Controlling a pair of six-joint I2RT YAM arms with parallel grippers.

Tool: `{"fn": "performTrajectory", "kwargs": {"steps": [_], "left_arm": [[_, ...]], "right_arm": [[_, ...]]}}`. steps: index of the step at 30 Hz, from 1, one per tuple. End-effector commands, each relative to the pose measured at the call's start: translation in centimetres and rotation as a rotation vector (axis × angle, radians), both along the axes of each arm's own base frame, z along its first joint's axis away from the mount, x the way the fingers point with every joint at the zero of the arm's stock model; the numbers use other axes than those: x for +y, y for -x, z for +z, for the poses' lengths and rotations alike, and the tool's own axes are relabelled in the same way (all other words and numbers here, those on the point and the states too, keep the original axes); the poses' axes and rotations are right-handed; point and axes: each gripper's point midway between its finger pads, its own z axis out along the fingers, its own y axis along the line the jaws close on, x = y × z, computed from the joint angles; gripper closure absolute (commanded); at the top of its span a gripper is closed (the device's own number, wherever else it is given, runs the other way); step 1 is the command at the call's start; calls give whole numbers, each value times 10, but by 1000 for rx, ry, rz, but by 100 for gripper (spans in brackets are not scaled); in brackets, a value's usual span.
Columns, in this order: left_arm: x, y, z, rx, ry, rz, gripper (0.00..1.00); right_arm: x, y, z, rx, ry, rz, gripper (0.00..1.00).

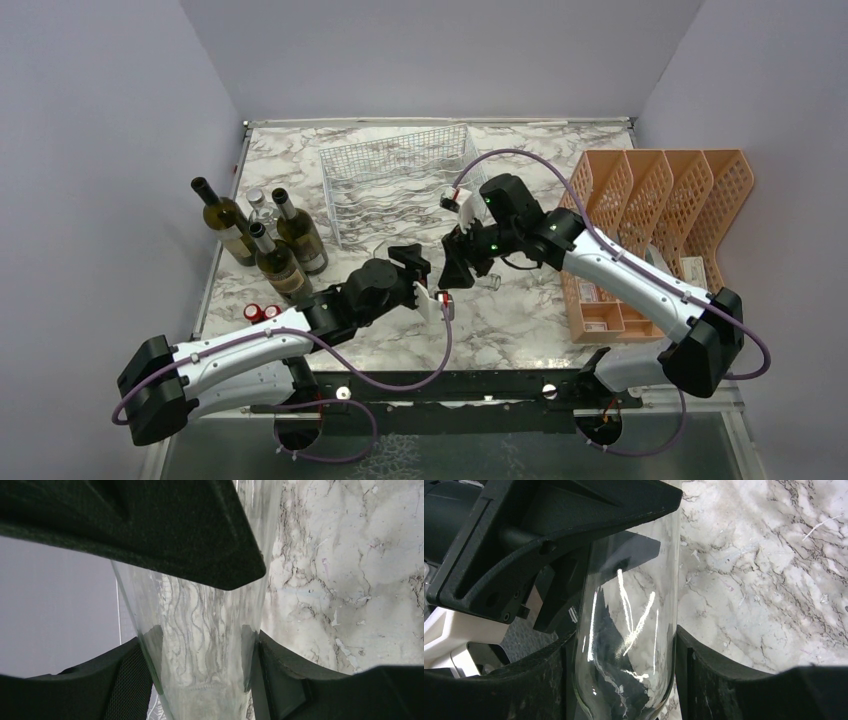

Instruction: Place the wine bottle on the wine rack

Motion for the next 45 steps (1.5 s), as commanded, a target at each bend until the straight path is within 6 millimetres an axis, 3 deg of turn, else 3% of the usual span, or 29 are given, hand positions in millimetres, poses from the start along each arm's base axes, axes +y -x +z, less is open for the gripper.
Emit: {"fn": "performTrajectory", "kwargs": {"steps": [1,5,10,15,23,24,25,31,34,37,42,45], "left_arm": [[-4,-5,43,-80,156,20,100],[-4,-3,51,-81,198,20,100],[-3,-2,55,-78,226,24,100],[-3,1,52,-63,231,17,67],[-4,6,46,-16,234,1,24],[-5,8,47,-12,237,-5,12],[-6,9,48,-8,242,-11,6],[-12,21,57,31,298,-72,1],[-15,27,73,47,367,-93,1],[-13,30,104,60,489,-89,1],[10,23,159,26,774,23,1],[22,15,182,60,930,112,1]], "right_arm": [[6,-2,7,-27,-23,-7,60],[3,0,9,-31,-28,-23,74],[2,0,17,-44,-46,-45,99],[-3,-5,34,-92,-73,-96,99],[-11,-8,55,-145,-113,-157,99],[-12,-8,57,-150,-115,-164,99],[-14,-9,57,-154,-113,-177,99],[-24,-19,54,-187,-88,-256,99],[-28,-24,48,-202,-70,-288,99],[-32,-29,36,-215,-41,-307,99],[-33,-36,14,-236,-4,-312,99],[-30,-38,-1,-232,8,-305,99]]}}
